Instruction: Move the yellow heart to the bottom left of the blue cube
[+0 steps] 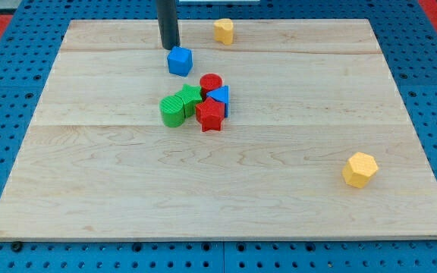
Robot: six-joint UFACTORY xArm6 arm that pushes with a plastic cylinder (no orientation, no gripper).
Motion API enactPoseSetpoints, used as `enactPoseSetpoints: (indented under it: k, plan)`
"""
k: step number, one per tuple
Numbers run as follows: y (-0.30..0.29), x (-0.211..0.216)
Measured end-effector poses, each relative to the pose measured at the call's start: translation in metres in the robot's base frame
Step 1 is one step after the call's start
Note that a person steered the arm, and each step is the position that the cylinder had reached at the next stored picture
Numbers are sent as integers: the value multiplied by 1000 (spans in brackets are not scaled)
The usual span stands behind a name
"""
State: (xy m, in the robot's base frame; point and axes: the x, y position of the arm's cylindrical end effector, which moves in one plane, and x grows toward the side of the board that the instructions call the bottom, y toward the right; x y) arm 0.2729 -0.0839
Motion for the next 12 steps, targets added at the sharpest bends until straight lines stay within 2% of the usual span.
enactPoseSetpoints:
  k: [2,3,4,5,7,8,9,10,11,12]
  plan:
    - [46,62]
    - [68,47]
    - [158,24]
    - [186,-19]
    - [169,-81]
    - [116,-76]
    - [60,-53]
    - [48,-42]
    - [47,2]
    - [35,8]
